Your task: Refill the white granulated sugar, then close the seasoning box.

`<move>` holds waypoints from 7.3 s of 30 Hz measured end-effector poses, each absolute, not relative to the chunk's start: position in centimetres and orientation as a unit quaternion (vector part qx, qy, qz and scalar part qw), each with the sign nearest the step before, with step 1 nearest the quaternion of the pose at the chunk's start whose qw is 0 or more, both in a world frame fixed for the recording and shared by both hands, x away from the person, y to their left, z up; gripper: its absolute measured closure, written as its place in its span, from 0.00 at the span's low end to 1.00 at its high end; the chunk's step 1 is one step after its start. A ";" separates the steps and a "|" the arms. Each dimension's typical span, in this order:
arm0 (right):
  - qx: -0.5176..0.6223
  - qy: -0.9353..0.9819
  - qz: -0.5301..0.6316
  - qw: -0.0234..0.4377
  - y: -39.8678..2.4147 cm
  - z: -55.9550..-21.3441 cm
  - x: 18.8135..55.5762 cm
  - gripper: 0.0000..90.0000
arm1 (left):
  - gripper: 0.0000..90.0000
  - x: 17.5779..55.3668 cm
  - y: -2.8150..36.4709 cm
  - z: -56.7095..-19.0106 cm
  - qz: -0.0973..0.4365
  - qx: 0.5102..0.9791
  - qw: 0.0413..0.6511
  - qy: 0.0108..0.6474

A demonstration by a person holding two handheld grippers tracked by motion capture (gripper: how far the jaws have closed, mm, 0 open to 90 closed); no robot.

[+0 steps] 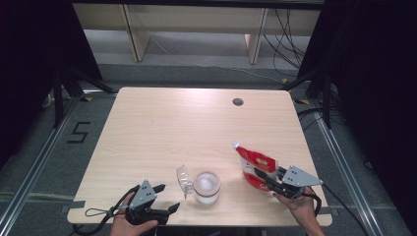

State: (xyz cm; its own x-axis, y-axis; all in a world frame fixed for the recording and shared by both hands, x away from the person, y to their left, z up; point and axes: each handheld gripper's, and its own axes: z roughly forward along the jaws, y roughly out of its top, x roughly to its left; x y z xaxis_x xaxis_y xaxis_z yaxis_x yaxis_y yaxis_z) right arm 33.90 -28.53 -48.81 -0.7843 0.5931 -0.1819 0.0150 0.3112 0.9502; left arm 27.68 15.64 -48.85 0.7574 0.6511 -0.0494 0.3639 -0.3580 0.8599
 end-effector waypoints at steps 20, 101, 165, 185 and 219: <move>0.238 0.751 0.561 0.254 -29.4 -49.0 33.3 0.79 | 0.25 27.7 15.7 -48.8 0.157 0.812 0.467 0.313; 0.357 0.757 0.483 0.257 -32.2 -47.4 26.0 0.35 | 0.29 27.7 15.3 -48.0 0.141 0.796 0.492 0.324; 0.359 0.756 0.479 0.265 -32.9 -47.8 25.5 0.36 | 0.99 27.9 12.0 -45.2 0.180 0.798 0.507 0.270; 0.364 0.758 0.476 0.256 -32.9 -47.6 25.3 0.36 | 0.74 26.9 13.2 -45.1 0.163 0.797 0.509 0.280; 0.367 0.757 0.476 0.256 -32.8 -47.8 25.3 0.30 | 0.40 26.3 15.7 -46.4 0.144 0.792 0.492 0.331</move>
State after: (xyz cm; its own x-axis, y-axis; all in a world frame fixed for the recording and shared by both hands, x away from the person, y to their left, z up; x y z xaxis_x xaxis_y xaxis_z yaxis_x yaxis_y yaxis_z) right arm 25.30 -32.80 -47.78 -0.5996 0.7994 -0.0395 0.3118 0.2787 0.9084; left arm 26.33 15.67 -46.41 0.7391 0.6666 -0.0969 0.3825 -0.2970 0.8749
